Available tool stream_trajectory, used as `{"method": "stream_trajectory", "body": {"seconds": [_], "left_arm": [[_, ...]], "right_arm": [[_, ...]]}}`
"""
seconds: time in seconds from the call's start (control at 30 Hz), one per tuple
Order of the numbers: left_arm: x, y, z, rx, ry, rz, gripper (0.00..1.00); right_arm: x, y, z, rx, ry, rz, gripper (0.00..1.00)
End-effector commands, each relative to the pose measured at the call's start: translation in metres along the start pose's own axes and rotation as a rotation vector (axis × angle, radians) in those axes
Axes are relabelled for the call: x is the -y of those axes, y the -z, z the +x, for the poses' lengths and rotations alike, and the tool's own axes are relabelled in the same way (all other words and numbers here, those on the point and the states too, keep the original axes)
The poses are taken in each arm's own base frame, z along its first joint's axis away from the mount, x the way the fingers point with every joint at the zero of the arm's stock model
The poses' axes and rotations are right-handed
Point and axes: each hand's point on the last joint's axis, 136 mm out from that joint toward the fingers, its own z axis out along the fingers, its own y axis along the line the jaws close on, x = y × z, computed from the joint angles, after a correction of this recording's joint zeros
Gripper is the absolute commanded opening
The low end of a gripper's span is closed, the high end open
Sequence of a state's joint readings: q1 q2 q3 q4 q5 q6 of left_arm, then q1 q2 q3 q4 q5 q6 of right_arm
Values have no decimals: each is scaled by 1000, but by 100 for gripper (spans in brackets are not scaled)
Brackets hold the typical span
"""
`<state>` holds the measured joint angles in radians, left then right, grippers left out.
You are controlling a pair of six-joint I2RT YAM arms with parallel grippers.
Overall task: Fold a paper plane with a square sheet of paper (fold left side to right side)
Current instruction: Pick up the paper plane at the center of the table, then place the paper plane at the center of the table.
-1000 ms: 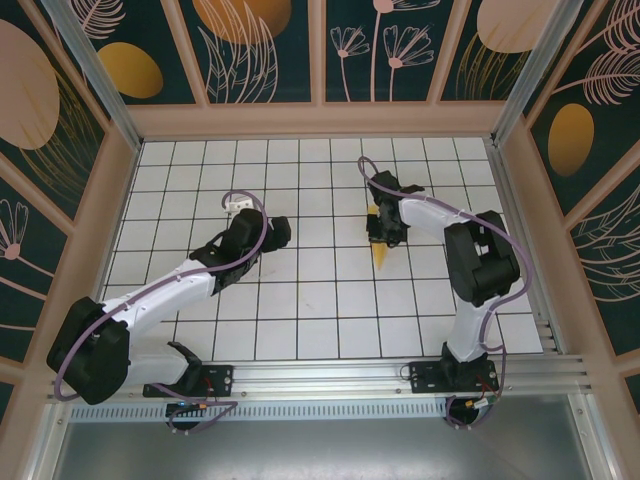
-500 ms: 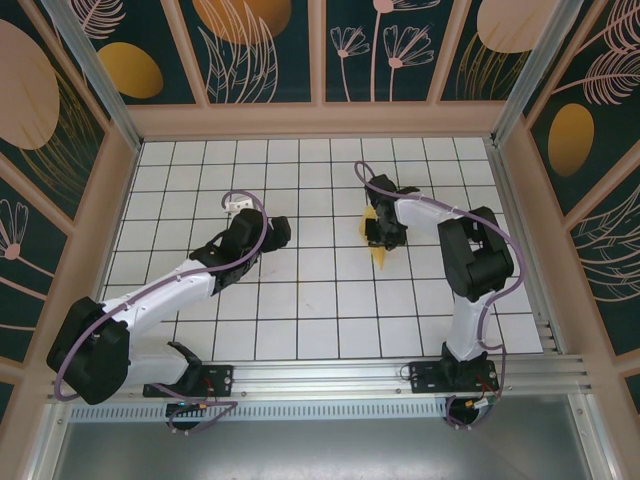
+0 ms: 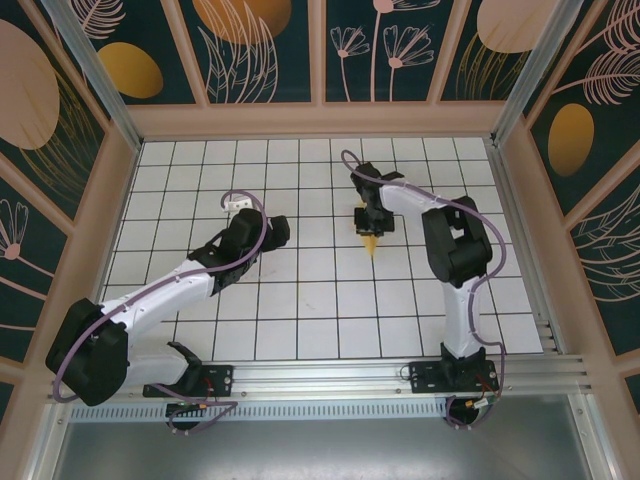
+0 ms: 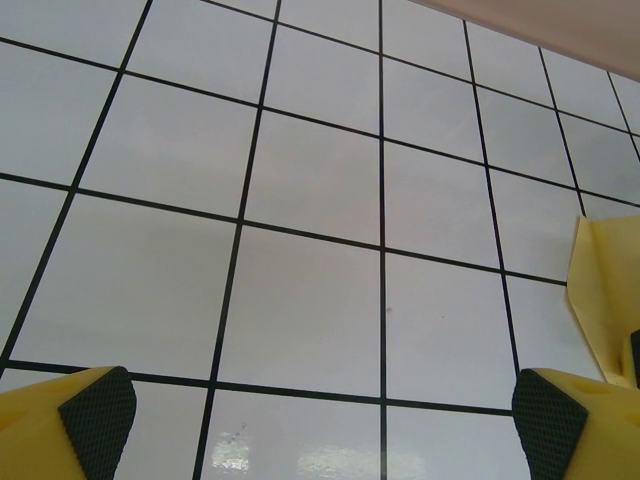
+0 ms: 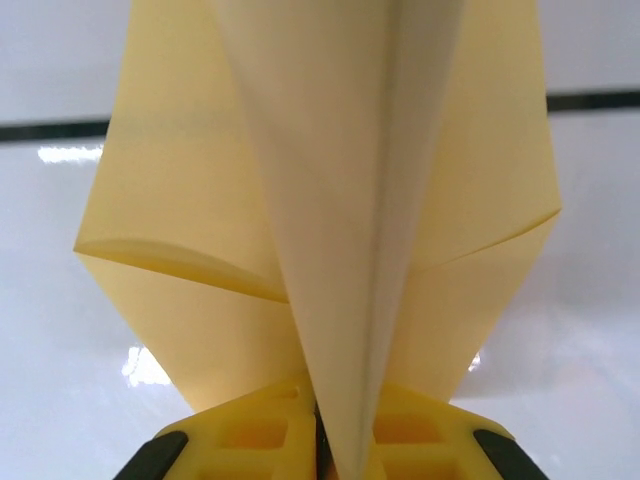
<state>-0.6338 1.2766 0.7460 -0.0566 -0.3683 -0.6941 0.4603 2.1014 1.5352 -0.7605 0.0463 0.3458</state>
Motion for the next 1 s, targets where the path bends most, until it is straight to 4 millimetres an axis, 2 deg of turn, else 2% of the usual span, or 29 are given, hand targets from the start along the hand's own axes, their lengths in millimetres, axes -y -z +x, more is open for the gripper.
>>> {"method": "stream_trajectory", "body": {"seconds": [0.0, 0.13, 0.23, 0.47, 0.6, 0.77, 0.97], "left_arm": [[-4, 4, -6, 22, -18, -17, 98], [-5, 4, -6, 24, -23, -23, 98], [-5, 4, -5, 22, -26, -24, 98], [-5, 4, -6, 26, -29, -24, 99], [-4, 3, -5, 21, -29, -22, 99], [-4, 2, -4, 16, -27, -21, 99], [-4, 2, -4, 16, -27, -20, 99]], "right_arm": [[4, -7, -7, -15, 13, 57, 14], [-5, -4, -25, 3, 17, 40, 14], [-9, -5, -30, -1, 22, 36, 14], [-16, -5, -22, -24, 41, 20, 14], [-24, 2, -15, -21, 58, 15, 14], [-35, 13, -17, -4, 45, -14, 15], [-41, 7, -11, -25, 52, -22, 14]]}}
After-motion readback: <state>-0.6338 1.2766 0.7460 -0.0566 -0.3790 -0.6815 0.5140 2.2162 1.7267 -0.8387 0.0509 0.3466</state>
